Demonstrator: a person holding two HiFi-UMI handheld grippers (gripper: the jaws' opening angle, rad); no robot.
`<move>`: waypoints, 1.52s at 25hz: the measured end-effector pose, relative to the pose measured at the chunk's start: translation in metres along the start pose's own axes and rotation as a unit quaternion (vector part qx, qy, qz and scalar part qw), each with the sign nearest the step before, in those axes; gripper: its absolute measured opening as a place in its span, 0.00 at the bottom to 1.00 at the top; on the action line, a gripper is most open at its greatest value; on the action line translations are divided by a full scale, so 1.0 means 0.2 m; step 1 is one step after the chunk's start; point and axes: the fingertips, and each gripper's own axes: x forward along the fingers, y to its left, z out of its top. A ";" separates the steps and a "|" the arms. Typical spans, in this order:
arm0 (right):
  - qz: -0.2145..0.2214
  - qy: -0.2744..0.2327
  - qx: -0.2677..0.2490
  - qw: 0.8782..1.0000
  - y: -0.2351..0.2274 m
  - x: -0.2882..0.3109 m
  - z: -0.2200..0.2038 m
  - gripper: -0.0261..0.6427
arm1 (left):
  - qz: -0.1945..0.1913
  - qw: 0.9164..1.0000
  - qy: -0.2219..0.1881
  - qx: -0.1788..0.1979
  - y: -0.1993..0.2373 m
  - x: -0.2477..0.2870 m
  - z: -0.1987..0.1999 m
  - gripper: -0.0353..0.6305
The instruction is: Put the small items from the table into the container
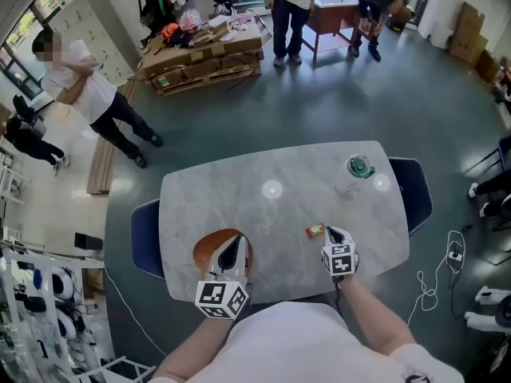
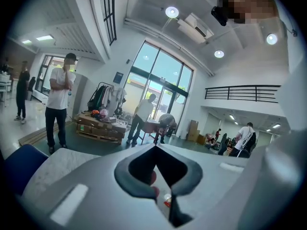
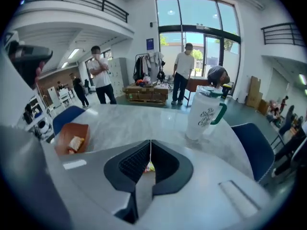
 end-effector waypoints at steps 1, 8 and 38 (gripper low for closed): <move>0.001 0.018 -0.020 1.000 0.00 0.05 -0.07 0.10 | 0.006 1.000 0.006 -0.001 0.01 0.00 -0.02 0.06; 0.029 0.118 -0.196 0.973 0.06 0.38 -0.47 0.24 | 0.048 0.998 0.039 -0.007 0.08 0.02 -0.14 0.06; 0.025 0.017 -0.176 0.984 0.19 0.36 0.07 0.08 | 0.075 0.996 0.047 0.006 0.23 -0.06 -0.20 0.06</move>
